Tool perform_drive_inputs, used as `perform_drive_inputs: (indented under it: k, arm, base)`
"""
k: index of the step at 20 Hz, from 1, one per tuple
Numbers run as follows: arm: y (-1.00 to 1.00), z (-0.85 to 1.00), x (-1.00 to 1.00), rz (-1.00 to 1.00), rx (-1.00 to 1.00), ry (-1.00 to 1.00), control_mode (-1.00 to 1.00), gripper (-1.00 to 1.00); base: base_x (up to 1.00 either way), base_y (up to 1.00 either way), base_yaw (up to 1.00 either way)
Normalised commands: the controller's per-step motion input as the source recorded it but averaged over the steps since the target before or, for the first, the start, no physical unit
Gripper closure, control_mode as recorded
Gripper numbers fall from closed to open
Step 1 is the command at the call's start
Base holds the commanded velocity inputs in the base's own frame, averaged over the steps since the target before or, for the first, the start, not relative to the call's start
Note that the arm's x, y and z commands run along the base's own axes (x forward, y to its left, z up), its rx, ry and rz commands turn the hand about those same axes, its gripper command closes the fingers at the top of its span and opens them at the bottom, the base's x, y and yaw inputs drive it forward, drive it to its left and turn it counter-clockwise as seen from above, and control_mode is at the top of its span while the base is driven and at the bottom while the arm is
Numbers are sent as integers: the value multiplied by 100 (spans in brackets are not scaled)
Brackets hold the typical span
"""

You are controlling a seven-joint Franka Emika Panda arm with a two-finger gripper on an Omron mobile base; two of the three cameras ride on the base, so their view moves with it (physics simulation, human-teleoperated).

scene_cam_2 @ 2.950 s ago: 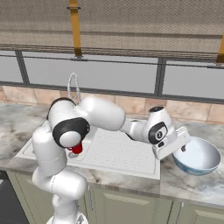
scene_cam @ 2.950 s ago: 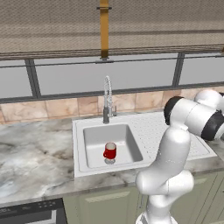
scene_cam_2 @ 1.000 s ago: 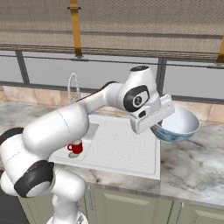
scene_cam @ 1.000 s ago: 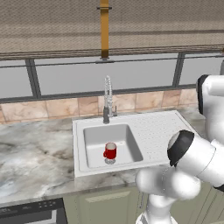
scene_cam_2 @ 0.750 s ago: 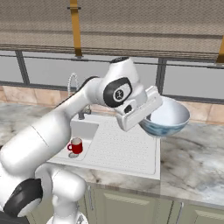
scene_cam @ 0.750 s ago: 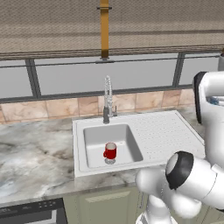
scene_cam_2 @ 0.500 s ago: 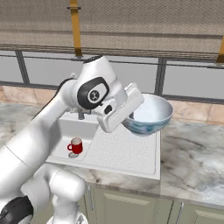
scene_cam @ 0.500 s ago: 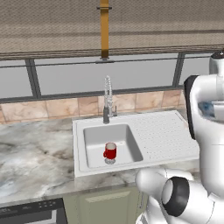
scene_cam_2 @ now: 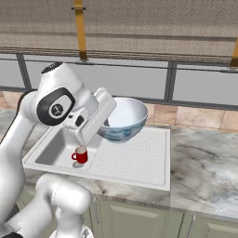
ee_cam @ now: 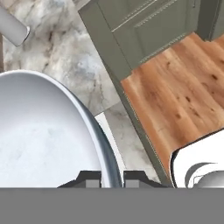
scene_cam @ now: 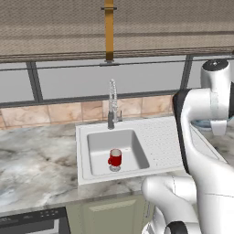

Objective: Pick the mug and place it in the sink. Pick the bowl and place it in the open cabinet and then close the cabinet.

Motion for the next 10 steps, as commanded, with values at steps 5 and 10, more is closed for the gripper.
perform_drive_inputs:
  k: [5, 10]
  arm:
    - [41, 53, -12, 19, 0, 12, -100, 100]
    - [26, 30, -19, 22, 0, 7, -100, 100]
  base:
    - [0, 0, 0]
    - [0, 0, 0]
